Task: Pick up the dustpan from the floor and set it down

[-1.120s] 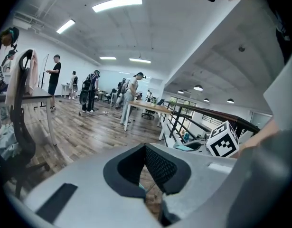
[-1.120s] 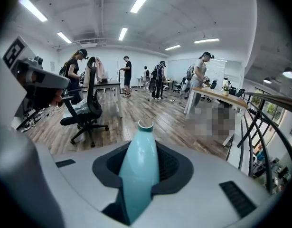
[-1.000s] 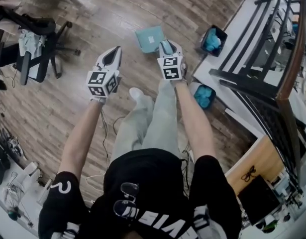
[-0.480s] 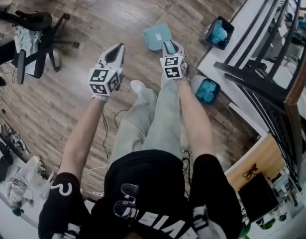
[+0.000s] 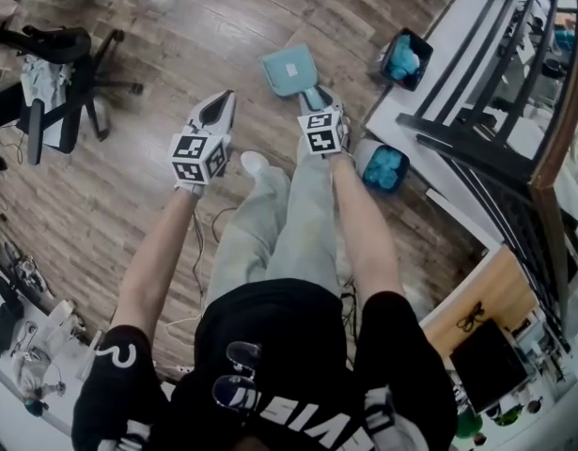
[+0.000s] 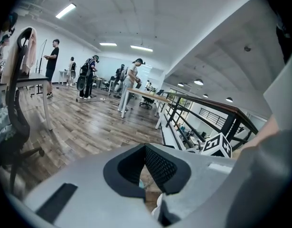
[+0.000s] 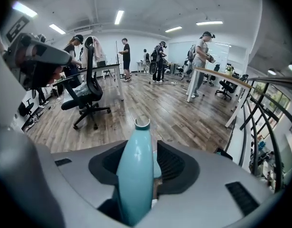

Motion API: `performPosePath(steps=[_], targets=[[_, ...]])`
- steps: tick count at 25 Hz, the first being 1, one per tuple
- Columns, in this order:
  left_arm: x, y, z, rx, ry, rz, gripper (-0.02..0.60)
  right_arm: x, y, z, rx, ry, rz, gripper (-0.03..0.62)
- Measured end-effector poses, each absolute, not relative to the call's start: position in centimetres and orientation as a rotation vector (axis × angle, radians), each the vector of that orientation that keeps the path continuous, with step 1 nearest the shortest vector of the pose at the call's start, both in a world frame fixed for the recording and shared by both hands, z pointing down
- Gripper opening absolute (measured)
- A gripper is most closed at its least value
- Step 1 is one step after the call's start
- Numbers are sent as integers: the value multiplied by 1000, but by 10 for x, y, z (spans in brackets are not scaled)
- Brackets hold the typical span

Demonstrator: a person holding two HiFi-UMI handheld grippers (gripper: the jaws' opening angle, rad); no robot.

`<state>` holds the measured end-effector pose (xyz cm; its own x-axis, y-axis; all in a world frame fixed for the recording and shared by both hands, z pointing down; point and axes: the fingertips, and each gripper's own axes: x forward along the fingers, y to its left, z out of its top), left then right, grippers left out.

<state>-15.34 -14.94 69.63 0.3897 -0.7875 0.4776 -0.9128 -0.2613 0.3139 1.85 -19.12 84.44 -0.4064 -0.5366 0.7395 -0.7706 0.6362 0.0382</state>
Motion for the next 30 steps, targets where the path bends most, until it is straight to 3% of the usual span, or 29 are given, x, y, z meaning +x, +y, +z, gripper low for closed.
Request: performPosePath(steps=[11, 19, 30], targets=[[-142, -140, 665, 2133, -1451, 273, -5, 30, -174, 767, 1057, -2173, 450, 181], [-118, -120, 618, 2150, -1501, 229, -5, 55, -150, 694, 1105, -2240, 488, 7], [-72, -40, 543, 2167, -1569, 180, -5, 100, -98, 565, 1115, -2450, 443, -6]])
